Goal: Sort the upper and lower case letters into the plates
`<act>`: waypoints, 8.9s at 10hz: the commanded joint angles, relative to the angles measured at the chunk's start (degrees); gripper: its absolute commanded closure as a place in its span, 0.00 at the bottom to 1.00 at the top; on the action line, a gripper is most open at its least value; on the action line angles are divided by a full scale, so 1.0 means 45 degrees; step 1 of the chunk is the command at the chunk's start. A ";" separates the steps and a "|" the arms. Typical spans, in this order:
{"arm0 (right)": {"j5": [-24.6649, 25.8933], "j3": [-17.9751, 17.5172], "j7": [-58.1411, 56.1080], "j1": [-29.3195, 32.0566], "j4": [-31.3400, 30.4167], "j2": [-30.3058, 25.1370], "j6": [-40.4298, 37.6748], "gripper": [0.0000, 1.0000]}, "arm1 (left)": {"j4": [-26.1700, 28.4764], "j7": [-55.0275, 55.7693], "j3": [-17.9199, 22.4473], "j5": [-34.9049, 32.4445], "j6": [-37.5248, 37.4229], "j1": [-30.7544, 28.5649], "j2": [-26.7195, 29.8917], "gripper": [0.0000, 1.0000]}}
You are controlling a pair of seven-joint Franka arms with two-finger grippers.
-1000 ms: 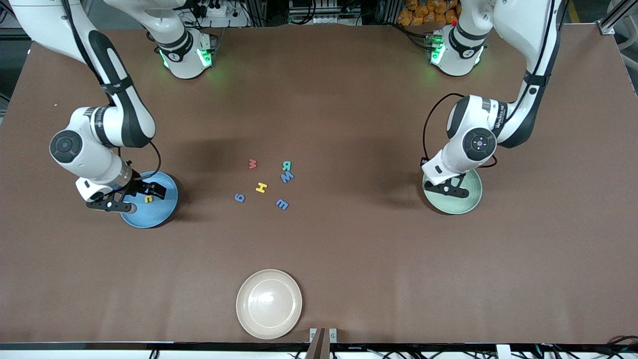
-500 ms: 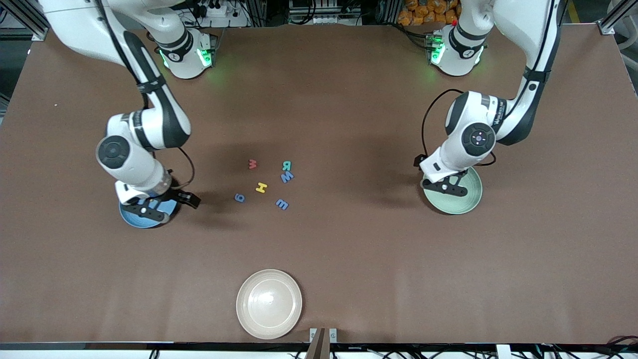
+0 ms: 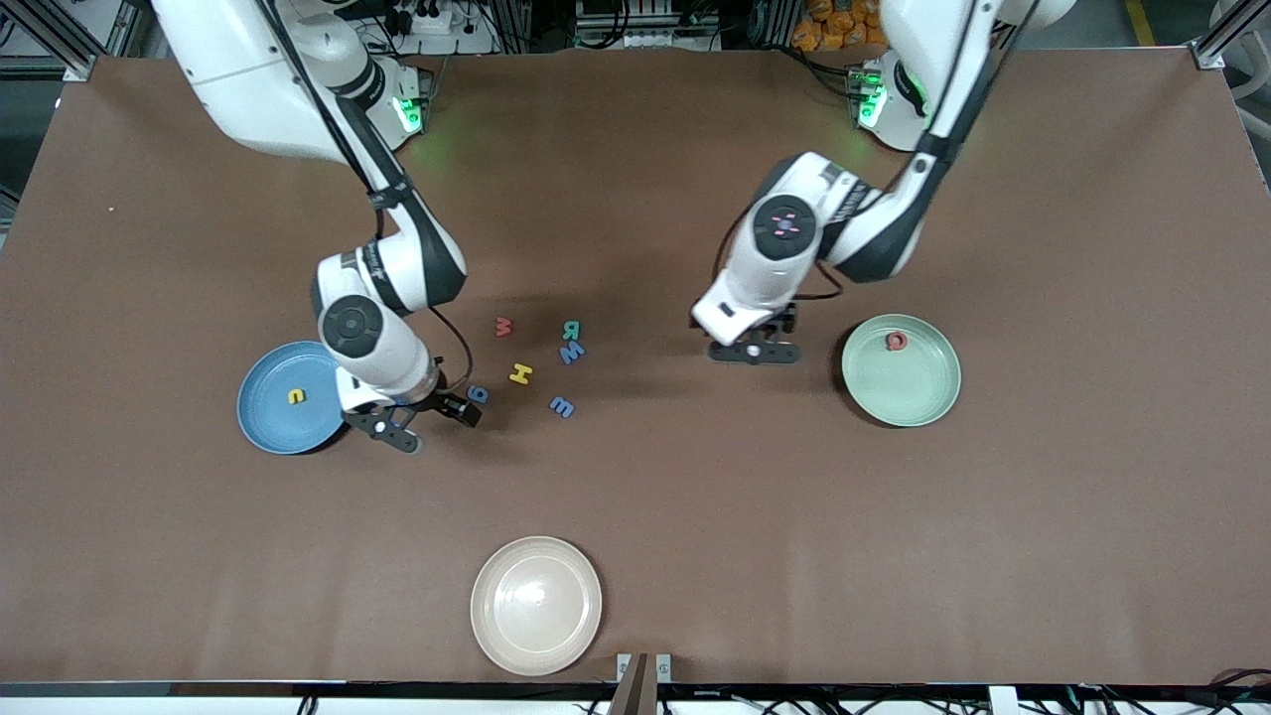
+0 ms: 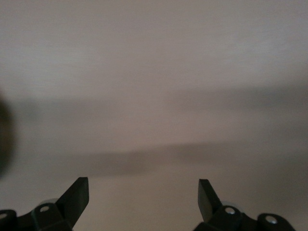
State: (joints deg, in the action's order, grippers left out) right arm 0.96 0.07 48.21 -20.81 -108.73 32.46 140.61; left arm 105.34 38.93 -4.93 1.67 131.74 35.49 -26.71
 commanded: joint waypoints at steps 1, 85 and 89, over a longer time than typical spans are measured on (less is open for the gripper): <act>-0.0872 0.0004 0.0263 -0.0509 0.0353 0.0539 -0.0075 0.00 | -0.2542 0.2179 0.0158 0.0038 -0.0095 0.0780 -0.1987 0.00; 0.0354 0.0765 -0.9444 0.2272 0.3029 -0.0532 -0.3607 1.00 | 0.3077 -0.6541 -0.0857 -0.0665 0.0726 -0.6775 0.0546 0.23; 0.0393 0.0766 -0.9483 0.4835 0.2406 -0.0612 -0.4020 1.00 | 0.2492 -0.6561 -0.0876 -0.0684 0.0686 -0.6248 0.0624 0.00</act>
State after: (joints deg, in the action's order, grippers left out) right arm 2.32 4.62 5.18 -2.03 -94.57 31.57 122.46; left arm 117.31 8.73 -8.92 -1.09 135.02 6.00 -25.22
